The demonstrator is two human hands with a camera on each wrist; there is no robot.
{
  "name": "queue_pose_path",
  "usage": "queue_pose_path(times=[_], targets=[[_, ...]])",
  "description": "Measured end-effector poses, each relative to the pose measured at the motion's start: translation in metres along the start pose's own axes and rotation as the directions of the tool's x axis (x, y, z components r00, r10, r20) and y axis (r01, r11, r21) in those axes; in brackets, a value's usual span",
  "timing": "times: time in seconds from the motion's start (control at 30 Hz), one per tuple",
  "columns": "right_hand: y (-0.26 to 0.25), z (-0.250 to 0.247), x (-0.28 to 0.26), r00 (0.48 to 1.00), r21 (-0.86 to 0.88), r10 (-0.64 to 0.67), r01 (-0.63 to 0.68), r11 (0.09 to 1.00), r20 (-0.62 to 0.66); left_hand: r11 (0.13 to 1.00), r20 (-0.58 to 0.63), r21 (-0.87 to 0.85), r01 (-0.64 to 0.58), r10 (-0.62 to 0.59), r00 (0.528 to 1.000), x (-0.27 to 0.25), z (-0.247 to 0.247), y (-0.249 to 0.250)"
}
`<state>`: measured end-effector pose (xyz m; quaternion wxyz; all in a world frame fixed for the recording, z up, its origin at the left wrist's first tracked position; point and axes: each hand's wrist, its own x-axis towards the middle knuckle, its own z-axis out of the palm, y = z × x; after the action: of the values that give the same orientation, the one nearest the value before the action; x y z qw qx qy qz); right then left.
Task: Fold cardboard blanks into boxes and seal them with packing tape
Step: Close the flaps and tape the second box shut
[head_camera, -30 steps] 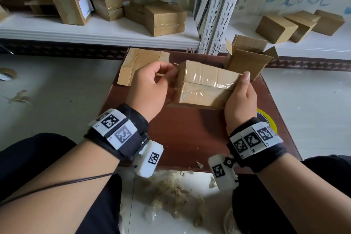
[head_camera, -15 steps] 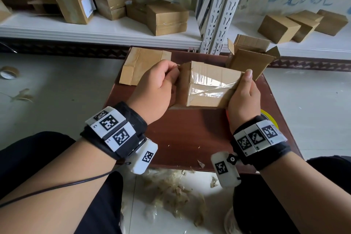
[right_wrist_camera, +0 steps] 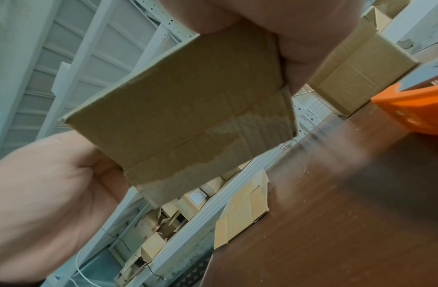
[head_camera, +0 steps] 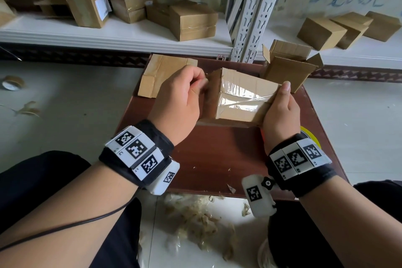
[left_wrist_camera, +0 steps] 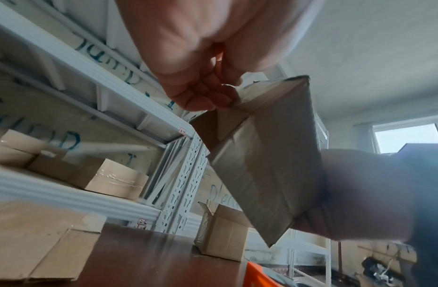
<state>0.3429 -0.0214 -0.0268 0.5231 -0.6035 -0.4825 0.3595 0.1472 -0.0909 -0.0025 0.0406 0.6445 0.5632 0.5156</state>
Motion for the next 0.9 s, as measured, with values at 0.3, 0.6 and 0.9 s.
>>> queue_pose_path(times=[0.3, 0.6, 0.9], targets=[[-0.001, 0.001, 0.001, 0.996, 0.018, 0.085, -0.086, 0.996, 0.040, 0.927, 0.167, -0.250, 0.279, -0.243, 0.955, 0.009, -0.003, -0.009], [0.003, 0.004, -0.001, 0.963, 0.055, 0.249, -0.256, 0.965, 0.108, 0.839, 0.168, -0.370, 0.399, -0.363, 0.917, 0.007, -0.005, -0.001], [-0.007, 0.005, -0.006, 0.926, 0.068, 0.334, -0.350, 0.934, 0.176, 0.845, 0.128, -0.377, 0.379, -0.358, 0.925, 0.007, -0.007, -0.006]])
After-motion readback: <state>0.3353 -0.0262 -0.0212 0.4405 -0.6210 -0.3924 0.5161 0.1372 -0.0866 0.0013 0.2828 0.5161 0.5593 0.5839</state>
